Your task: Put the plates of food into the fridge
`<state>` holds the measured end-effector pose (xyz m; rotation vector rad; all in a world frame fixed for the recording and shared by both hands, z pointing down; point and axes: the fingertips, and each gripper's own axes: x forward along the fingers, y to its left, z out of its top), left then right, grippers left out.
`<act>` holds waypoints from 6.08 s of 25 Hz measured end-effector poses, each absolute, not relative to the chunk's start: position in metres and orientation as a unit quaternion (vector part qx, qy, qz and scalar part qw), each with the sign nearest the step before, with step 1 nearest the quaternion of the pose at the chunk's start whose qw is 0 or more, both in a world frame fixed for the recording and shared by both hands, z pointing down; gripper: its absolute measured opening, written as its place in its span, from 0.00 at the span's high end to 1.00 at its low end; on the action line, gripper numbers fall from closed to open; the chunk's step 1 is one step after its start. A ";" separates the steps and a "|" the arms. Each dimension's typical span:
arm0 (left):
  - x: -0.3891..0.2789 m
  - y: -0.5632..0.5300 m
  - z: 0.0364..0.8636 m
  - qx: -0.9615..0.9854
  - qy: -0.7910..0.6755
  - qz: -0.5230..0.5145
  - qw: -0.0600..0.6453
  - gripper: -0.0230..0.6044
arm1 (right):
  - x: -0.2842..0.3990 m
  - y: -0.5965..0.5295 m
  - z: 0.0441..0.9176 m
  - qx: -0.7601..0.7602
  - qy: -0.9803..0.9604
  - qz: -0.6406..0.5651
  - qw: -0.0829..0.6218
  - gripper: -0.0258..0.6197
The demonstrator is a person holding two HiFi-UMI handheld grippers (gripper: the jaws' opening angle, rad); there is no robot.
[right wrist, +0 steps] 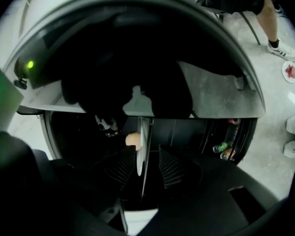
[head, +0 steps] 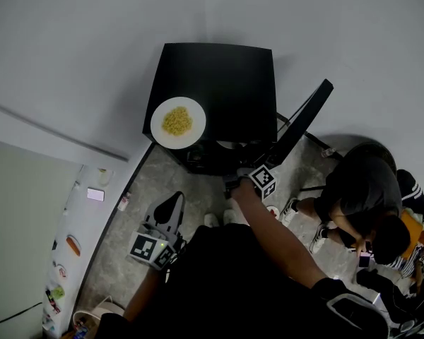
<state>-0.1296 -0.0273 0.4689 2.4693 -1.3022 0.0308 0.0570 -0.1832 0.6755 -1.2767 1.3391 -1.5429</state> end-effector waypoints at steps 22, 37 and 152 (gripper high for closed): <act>-0.125 -0.016 0.461 0.870 -0.463 -0.015 0.166 0.93 | 0.033 -0.090 0.559 -0.384 0.845 -0.347 0.133 0.92; -0.124 -0.005 0.464 0.867 -0.469 -0.011 0.169 0.93 | 0.021 -0.044 0.481 -0.324 0.924 -0.181 0.088 0.92; -0.161 -0.061 0.585 0.585 -0.383 -0.383 0.603 0.91 | 0.049 -0.042 0.511 -0.344 0.886 -0.294 0.101 0.92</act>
